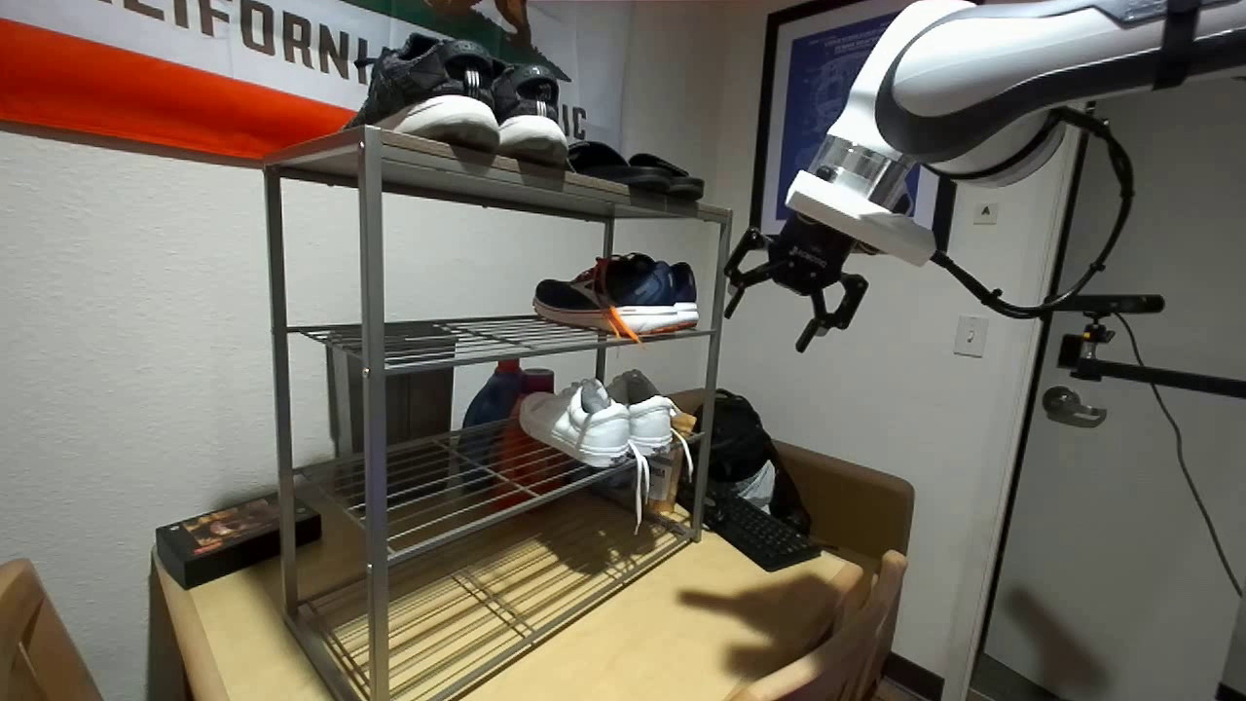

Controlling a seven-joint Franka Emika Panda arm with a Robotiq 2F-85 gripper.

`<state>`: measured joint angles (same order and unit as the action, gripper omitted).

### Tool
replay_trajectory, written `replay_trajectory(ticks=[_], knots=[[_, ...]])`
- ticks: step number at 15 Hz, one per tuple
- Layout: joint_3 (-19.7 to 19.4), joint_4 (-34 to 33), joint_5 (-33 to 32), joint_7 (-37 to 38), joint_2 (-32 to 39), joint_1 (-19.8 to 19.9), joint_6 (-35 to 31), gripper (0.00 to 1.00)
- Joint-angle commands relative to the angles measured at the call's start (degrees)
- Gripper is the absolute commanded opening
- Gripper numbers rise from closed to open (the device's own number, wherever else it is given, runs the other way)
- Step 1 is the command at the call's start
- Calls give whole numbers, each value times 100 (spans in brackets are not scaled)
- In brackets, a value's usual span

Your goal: Pick up the flip flop from the middle rack and put it on the top rack.

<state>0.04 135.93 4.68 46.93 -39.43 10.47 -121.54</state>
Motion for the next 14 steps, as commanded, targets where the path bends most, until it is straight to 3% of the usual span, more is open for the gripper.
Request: replay_trajectory(ticks=[1,5,9,14], knots=[[-263,-379,23,-926,106,-102,1167,100],[-356,-672,-357,-1716,400,155,2192,100],[-160,-489,-1065,-1600,778,458,1792,100],[186,7,-1738,-1237,954,324,1086,100]])
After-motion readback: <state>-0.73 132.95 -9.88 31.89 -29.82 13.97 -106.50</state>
